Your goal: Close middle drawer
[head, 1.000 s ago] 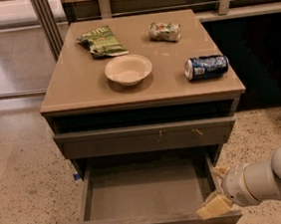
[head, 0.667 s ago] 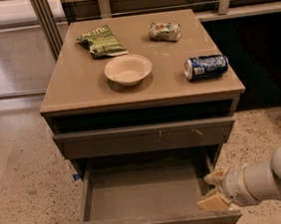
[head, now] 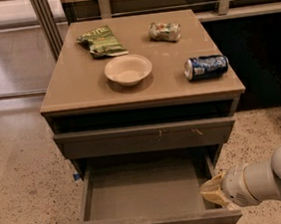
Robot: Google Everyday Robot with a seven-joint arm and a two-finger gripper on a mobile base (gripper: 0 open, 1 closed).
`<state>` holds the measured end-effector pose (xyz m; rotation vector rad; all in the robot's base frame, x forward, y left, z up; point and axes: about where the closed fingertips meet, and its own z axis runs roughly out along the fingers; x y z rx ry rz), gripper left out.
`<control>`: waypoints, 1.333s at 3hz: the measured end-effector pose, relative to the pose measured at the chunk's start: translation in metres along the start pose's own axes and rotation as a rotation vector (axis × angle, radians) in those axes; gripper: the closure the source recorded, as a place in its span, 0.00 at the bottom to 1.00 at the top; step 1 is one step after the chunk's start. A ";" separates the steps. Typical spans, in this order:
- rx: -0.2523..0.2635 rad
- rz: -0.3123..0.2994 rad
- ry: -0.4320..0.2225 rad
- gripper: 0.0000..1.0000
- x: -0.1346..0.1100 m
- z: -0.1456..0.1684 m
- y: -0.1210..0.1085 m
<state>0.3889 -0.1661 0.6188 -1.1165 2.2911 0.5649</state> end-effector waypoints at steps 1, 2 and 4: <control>0.000 0.000 0.000 1.00 0.000 0.000 0.000; -0.007 -0.009 -0.012 1.00 0.002 0.006 0.002; -0.046 0.108 -0.071 1.00 0.054 0.099 -0.003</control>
Offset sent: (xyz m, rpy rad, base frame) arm -0.0022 0.0056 -0.0111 0.0249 -0.0196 0.0161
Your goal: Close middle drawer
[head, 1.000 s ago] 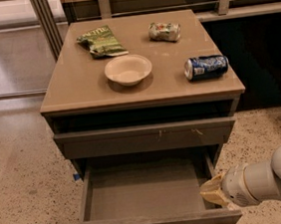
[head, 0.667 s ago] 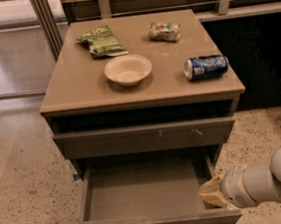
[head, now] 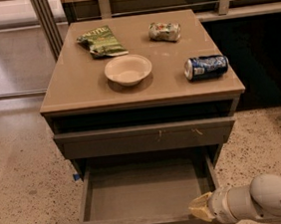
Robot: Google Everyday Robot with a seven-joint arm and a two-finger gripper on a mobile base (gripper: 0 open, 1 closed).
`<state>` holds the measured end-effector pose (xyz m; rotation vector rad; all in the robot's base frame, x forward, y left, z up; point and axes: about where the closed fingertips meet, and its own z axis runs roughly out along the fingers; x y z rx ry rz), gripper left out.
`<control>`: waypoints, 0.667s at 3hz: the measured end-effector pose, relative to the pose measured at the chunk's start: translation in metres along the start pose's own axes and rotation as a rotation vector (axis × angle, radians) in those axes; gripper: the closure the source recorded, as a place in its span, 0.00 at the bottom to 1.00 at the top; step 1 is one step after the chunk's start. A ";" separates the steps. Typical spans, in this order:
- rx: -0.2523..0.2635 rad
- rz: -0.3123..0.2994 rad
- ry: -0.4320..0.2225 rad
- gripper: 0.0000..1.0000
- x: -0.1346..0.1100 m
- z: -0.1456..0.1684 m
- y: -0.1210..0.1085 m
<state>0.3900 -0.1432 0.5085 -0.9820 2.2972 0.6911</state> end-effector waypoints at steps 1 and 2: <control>-0.021 0.080 -0.035 1.00 0.032 0.042 -0.008; -0.025 0.082 -0.027 1.00 0.027 0.035 -0.007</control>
Offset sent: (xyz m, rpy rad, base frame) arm 0.0014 0.0031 -0.0401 0.0423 0.0231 -0.0428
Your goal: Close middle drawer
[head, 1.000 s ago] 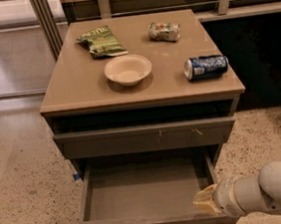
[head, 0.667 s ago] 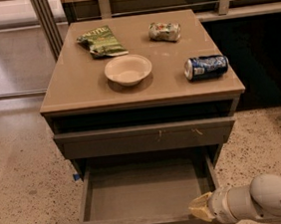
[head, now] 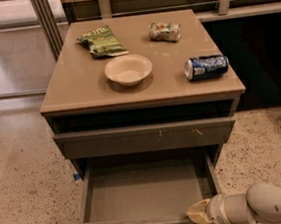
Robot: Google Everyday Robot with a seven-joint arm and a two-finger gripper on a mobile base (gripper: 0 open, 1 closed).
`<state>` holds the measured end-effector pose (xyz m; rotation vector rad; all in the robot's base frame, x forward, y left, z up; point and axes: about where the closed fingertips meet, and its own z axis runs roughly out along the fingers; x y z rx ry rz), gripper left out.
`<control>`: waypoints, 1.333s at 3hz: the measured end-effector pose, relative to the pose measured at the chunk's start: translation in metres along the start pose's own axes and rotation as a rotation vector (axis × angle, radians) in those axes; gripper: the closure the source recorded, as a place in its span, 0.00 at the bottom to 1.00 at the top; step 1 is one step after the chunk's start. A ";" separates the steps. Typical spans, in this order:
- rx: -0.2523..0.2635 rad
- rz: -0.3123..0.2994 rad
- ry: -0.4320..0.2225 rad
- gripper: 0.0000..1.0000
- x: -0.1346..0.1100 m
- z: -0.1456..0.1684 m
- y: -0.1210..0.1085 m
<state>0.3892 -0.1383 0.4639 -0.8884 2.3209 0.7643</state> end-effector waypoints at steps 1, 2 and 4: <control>0.015 -0.003 0.008 1.00 -0.006 -0.008 -0.002; -0.006 0.008 0.014 1.00 -0.009 -0.006 -0.008; -0.093 0.121 0.063 1.00 0.003 -0.007 0.002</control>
Offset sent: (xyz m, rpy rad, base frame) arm 0.0203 -0.0098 0.0075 0.0120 0.0380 0.0068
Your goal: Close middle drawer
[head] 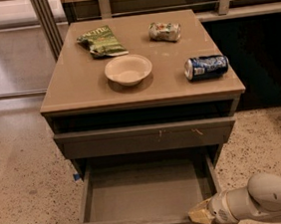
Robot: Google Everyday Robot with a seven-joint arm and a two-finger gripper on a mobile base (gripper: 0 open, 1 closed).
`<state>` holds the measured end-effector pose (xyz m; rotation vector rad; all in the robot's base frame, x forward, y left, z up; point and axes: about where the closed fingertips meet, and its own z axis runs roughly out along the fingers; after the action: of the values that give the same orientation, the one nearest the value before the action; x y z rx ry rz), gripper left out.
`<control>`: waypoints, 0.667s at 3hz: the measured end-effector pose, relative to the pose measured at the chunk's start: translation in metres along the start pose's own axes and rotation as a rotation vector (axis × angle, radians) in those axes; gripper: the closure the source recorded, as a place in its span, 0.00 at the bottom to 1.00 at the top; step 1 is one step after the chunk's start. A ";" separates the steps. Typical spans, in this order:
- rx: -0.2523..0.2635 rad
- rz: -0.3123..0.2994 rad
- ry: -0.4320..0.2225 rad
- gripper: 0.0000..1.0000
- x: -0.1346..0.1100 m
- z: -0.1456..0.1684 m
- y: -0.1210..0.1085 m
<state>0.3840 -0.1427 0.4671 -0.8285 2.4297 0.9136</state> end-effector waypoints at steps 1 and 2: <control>-0.019 0.064 0.024 1.00 0.009 -0.006 0.007; -0.036 0.116 0.038 1.00 0.019 -0.006 0.011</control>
Offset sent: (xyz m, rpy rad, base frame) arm -0.0315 -0.0094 -0.0056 0.0325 0.1758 -0.0760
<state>0.3622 -0.1475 0.4654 -0.7295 2.5234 0.9948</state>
